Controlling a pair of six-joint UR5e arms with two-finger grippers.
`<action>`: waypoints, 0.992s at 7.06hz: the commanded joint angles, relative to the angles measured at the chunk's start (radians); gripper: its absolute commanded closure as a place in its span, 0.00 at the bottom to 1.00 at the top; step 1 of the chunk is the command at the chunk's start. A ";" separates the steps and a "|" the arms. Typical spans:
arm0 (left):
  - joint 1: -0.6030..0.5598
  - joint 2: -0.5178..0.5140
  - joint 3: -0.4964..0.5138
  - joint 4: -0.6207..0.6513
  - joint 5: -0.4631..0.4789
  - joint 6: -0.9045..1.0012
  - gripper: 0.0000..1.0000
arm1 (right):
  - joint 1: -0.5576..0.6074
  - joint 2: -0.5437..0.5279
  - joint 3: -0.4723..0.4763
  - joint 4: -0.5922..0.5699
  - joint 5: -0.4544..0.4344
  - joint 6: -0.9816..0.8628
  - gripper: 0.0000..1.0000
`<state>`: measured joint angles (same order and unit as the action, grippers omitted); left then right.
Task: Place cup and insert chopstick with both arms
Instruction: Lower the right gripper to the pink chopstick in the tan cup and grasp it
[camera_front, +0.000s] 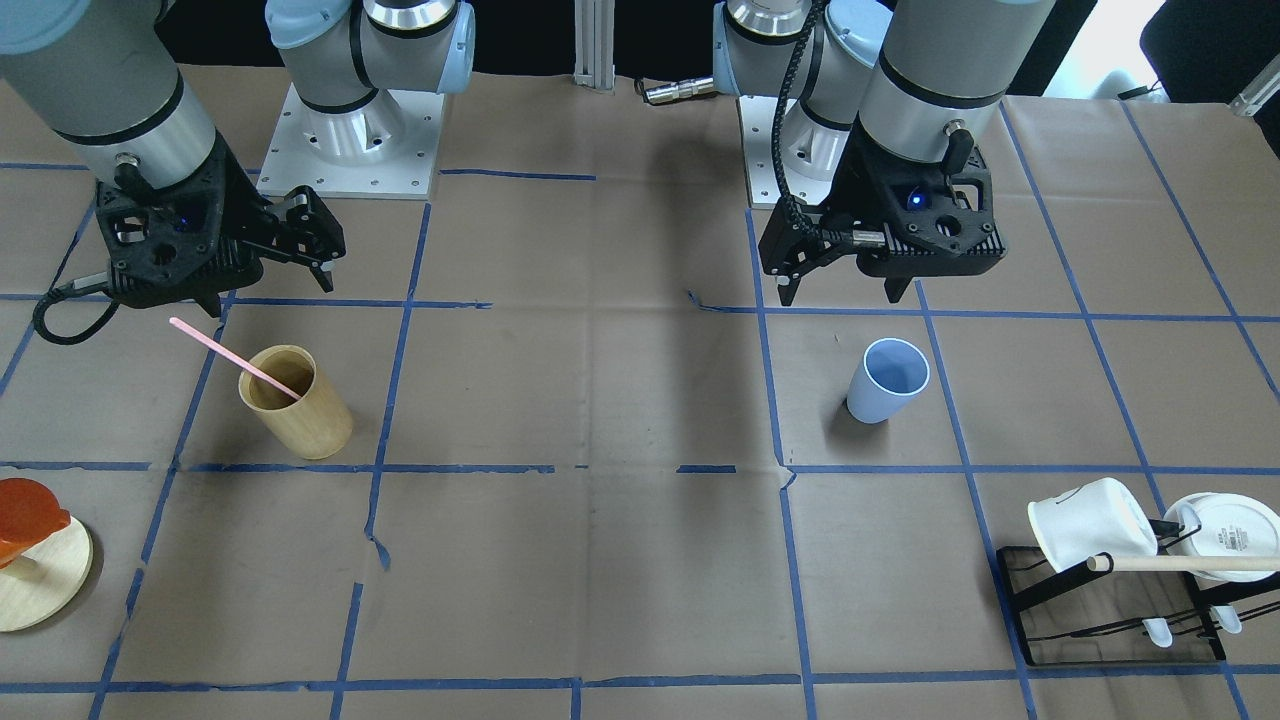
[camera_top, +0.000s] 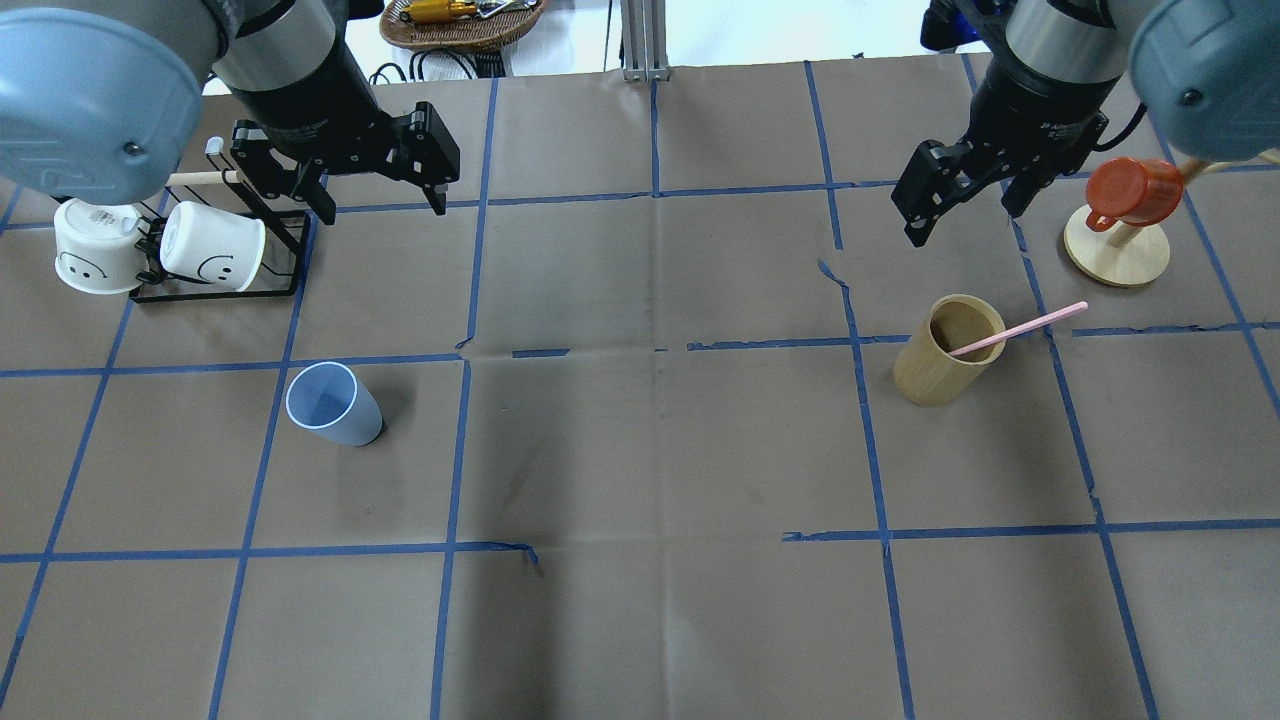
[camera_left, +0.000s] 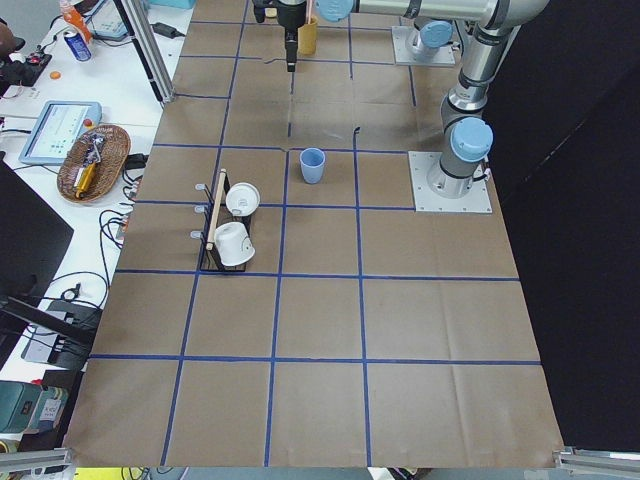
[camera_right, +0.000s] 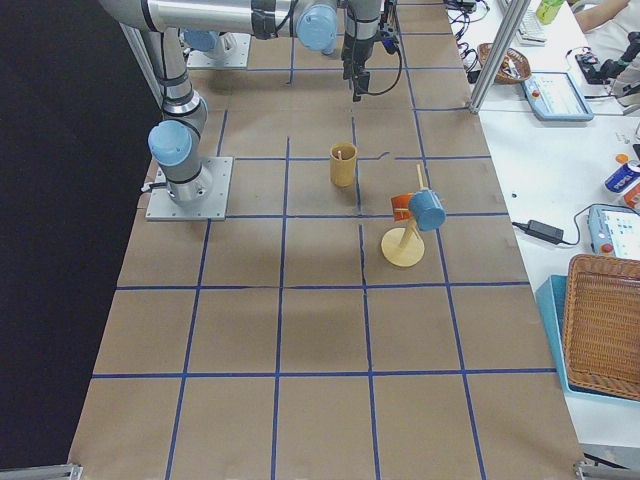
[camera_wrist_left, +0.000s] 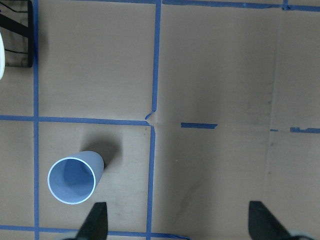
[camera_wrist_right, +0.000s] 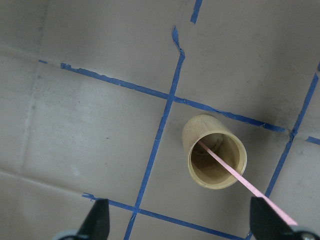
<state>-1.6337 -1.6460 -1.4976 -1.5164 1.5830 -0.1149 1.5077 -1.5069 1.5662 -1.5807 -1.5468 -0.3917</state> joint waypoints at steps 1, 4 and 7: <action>-0.002 0.000 0.000 -0.002 0.000 0.000 0.00 | -0.026 -0.003 0.008 -0.016 -0.012 -0.190 0.00; -0.002 0.005 0.000 -0.008 0.000 0.000 0.00 | -0.130 -0.004 0.095 -0.053 -0.075 -0.551 0.00; -0.002 0.000 0.000 -0.002 0.000 0.000 0.00 | -0.181 -0.001 0.146 -0.173 -0.065 -0.621 0.00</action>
<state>-1.6352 -1.6425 -1.4972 -1.5249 1.5831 -0.1140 1.3363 -1.5091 1.6926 -1.7188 -1.6167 -0.9973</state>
